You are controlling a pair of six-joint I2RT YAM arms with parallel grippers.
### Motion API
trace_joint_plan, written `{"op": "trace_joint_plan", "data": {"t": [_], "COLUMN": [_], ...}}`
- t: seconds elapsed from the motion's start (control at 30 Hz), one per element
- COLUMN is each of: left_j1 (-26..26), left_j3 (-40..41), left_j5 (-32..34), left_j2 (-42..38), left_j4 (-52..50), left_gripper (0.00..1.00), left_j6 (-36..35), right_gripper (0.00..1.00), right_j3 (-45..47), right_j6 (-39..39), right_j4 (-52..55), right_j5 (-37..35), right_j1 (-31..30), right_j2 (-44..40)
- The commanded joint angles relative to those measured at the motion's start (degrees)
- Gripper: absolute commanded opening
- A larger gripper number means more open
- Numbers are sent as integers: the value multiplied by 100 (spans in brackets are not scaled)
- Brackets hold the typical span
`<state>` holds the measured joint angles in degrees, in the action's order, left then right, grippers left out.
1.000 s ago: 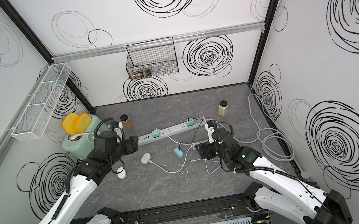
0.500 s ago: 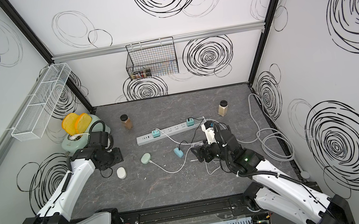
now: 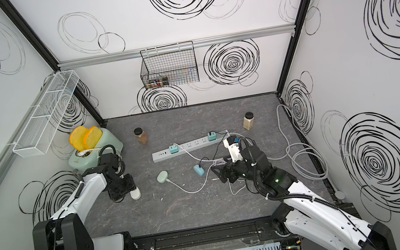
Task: Charge the bluetooth headset
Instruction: Pick up the bluetooth headset from the center of the board.
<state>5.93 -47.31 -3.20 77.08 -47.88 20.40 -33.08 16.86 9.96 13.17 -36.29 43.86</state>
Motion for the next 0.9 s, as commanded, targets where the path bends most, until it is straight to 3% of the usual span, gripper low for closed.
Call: {"op": "trace_joint_plan", "data": {"t": [0.0, 0.13, 0.37, 0.87], "left_j1": [-48, -75, -79, -207], "left_j3": [76, 117, 74, -46], "left_j5": [-151, -222, -142, -117], "left_j2": [85, 240, 515, 844], "left_j4": [83, 126, 85, 112], "left_gripper": [58, 58, 58, 55], "left_j6": [62, 64, 78, 95], "right_gripper": [82, 80, 75, 74], "right_j3": [32, 28, -76, -67], "right_j6": [14, 147, 549, 432], "right_j4": [-138, -143, 3, 106], "right_j5": [150, 397, 1421, 1601], "right_j1": [18, 40, 166, 487], "right_j2": [-14, 47, 355, 300]}}
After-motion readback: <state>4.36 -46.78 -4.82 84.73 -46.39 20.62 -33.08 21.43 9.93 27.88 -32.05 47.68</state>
